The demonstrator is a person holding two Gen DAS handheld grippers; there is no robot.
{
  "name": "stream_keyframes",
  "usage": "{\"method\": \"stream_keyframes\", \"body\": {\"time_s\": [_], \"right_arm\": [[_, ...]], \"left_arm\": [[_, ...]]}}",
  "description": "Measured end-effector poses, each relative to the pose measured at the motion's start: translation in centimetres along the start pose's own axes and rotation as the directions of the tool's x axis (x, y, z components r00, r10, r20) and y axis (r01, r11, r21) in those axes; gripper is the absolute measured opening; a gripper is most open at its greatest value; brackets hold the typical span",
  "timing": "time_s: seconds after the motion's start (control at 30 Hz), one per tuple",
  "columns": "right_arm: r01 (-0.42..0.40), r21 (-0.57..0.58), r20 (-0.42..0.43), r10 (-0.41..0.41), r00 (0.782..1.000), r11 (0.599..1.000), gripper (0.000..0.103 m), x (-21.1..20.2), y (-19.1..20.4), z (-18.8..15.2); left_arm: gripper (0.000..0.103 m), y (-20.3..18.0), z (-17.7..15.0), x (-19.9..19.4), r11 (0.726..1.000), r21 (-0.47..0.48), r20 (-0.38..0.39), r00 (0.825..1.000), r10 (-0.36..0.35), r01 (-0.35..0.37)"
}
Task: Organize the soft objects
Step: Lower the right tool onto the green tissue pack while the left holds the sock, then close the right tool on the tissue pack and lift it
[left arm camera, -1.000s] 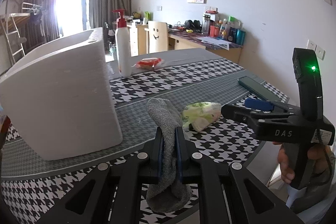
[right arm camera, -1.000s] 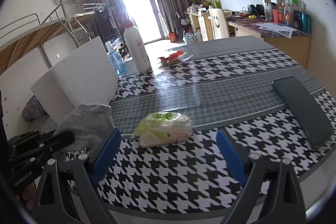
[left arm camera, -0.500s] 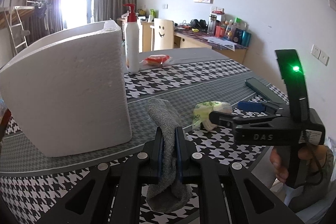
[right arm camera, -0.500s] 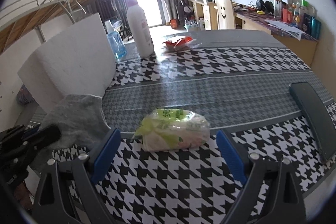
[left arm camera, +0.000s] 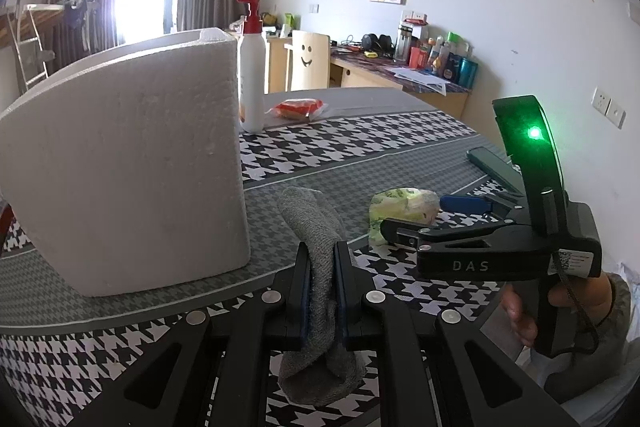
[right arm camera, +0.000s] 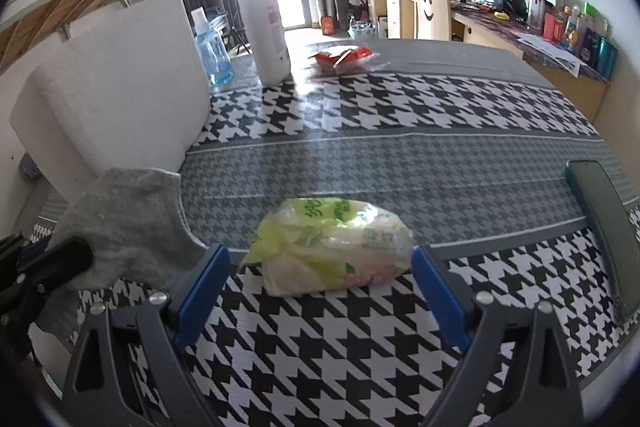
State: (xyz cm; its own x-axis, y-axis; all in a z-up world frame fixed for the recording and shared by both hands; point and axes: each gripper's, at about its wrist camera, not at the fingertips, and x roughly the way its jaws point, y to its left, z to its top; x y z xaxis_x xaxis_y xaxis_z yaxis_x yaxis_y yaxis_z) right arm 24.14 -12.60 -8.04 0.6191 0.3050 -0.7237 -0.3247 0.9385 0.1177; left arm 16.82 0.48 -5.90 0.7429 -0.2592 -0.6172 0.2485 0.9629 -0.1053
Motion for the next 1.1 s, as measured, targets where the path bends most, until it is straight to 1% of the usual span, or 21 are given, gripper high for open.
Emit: {"method": "stream_keyframes", "body": {"time_s": [0.3,0.37,0.5,0.6,0.7,0.73,0.77,0.87,1.0,1.03,1.07,1.1], "right_arm": [[0.015,-0.013,-0.005,-0.015,1.0,1.0,0.093,0.3,0.2,0.0],[0.01,-0.015,-0.014,-0.01,1.0,1.0,0.087,0.4,0.2,-0.1],[0.01,-0.017,-0.016,-0.01,1.0,1.0,0.084,0.5,0.2,-0.3],[-0.004,-0.016,-0.012,0.004,1.0,1.0,0.08,0.2,0.3,-0.4],[-0.019,-0.012,-0.008,0.019,1.0,1.0,0.072,-0.1,0.2,-0.4],[-0.03,-0.009,-0.016,0.03,0.999,1.0,0.062,0.0,0.2,-0.4],[-0.034,-0.007,-0.025,0.034,0.999,0.999,0.06,0.1,0.2,-0.4],[-0.014,-0.018,-0.027,0.013,1.0,1.0,0.06,0.3,0.4,-0.5],[-0.028,0.02,-0.026,0.028,0.999,0.999,0.062,0.5,-0.1,-0.1],[-0.025,0.023,-0.02,0.025,0.999,0.999,0.066,0.4,-0.2,0.0],[-0.021,0.024,-0.016,0.021,1.0,1.0,0.071,0.4,-0.3,0.2],[-0.016,0.023,-0.007,0.016,1.0,1.0,0.074,0.4,-0.3,0.3]], "left_arm": [[0.011,0.4,-0.1,0.1,1.0,-0.005,-0.002,1.0,-0.006,0.006],[0.011,0.5,-0.1,0.2,1.0,-0.006,-0.002,1.0,-0.006,0.006],[0.011,0.6,-0.1,0.1,1.0,-0.004,0.0,1.0,-0.008,0.008],[0.011,0.6,-0.1,0.0,1.0,-0.004,0.0,1.0,-0.007,0.007],[0.011,0.5,-0.2,-0.2,1.0,0.001,0.003,1.0,-0.008,0.008],[0.011,0.4,-0.2,-0.2,1.0,0.004,0.003,1.0,-0.008,0.008],[0.011,0.4,-0.2,-0.3,1.0,0.004,0.004,1.0,-0.007,0.007],[0.011,0.3,-0.4,-0.6,1.0,0.006,0.007,1.0,-0.005,0.005],[0.011,0.3,-0.5,-1.0,1.0,0.007,0.013,1.0,-0.001,0.001],[0.011,0.3,-0.5,-1.0,1.0,0.006,0.013,1.0,0.001,-0.001],[0.011,0.2,-0.5,-1.1,1.0,0.006,0.014,1.0,0.001,-0.001],[0.011,0.2,-0.6,-1.1,1.0,0.006,0.014,1.0,0.002,-0.002]]}}
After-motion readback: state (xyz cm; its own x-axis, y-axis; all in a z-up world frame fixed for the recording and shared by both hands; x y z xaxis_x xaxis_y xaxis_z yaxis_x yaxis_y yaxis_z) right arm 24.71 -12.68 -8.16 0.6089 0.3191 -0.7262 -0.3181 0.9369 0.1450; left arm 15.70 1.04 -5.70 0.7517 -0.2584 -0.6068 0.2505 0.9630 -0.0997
